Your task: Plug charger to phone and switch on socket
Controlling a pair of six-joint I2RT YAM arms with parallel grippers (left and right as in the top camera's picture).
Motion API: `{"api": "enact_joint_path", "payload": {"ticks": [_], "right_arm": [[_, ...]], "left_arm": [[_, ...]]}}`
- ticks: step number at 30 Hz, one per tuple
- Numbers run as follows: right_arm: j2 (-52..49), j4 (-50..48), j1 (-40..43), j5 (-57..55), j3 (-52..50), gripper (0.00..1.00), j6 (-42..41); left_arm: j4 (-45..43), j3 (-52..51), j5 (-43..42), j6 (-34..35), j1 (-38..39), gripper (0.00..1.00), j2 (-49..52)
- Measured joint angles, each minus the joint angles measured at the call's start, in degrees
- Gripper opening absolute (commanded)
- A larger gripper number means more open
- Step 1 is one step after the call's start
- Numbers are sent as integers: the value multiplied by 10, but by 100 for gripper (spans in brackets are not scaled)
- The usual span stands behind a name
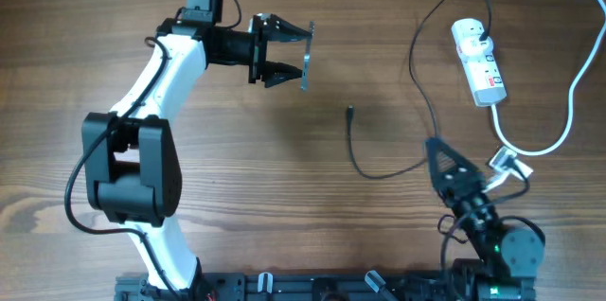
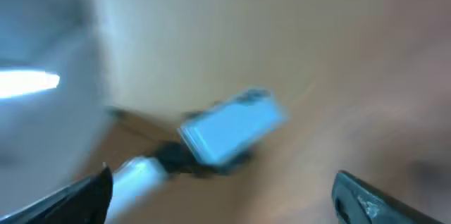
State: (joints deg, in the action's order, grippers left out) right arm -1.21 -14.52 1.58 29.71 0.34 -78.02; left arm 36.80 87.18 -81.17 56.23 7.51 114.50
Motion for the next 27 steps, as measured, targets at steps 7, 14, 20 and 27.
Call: {"api": "enact_joint_path", "payload": {"ticks": [7, 14, 20, 27], "right_arm": [[-81, -19, -1, 66, 197, 99, -60], [-554, 733, -57, 84, 816, 99, 399], [-807, 897, -392, -309, 1082, 100, 432], [-994, 782, -523, -572, 1110, 88, 345]], "left_arm": [[-46, 1, -8, 66, -13, 67, 0], [-63, 2, -7, 97, -13, 67, -1], [-63, 2, -3, 101, -13, 67, -1], [-62, 2, -3, 101, -13, 67, -1]]}}
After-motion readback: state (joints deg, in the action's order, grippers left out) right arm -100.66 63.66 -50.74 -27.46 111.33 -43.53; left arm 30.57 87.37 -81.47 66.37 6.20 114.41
